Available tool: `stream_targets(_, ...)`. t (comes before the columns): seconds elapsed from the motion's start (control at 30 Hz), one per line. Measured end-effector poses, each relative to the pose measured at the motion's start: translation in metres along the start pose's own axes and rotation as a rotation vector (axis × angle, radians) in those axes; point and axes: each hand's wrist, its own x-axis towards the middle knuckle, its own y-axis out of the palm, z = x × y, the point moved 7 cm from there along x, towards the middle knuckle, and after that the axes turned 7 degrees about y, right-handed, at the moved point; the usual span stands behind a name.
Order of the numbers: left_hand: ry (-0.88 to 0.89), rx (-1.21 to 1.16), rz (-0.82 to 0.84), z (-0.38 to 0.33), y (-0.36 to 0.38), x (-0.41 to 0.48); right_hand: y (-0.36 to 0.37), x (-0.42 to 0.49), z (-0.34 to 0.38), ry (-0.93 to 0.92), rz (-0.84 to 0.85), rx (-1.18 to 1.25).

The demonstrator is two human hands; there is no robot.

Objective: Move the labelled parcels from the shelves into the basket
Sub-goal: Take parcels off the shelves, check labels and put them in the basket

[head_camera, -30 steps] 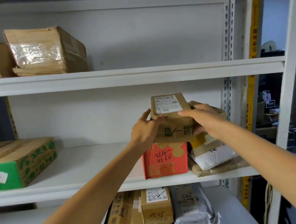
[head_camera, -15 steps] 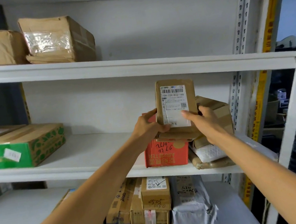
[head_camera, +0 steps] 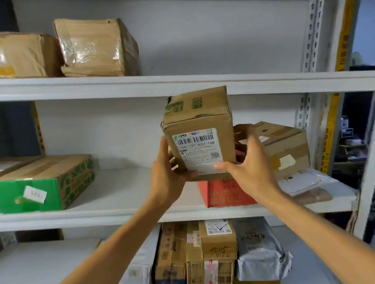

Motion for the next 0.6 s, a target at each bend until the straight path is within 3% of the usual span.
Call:
stream_targets(0.1, 0.007, -0.072, 0.017, -0.006, -0.047, -0.007, 0.036, -0.016, 0.025, -0.001, -0.032, 0.149)
stream_targets(0.23, 0.165, 0.313, 0.159, -0.009, -0.106, -0.017, 0.084, -0.027, 0.036, 0.070, 0.027, 0.472)
stream_targets(0.33, 0.244, 0.436, 0.252, -0.021, -0.125, -0.025, 0.121, -0.027, 0.020, 0.287, 0.060, 0.720)
stream_targets(0.4, 0.291, 0.513, 0.229, -0.032, -0.129, -0.031, 0.148, -0.032, 0.004, 0.467, 0.095, 0.886)
stream_targets(0.5, 0.320, 0.520, 0.159, -0.039, -0.141, -0.031, 0.176, -0.036, -0.005, 0.577, 0.167, 0.933)
stream_targets(0.6, 0.244, 0.414, 0.134, -0.031, -0.160, -0.026, 0.178, -0.034, 0.013, 0.490, 0.189, 0.815)
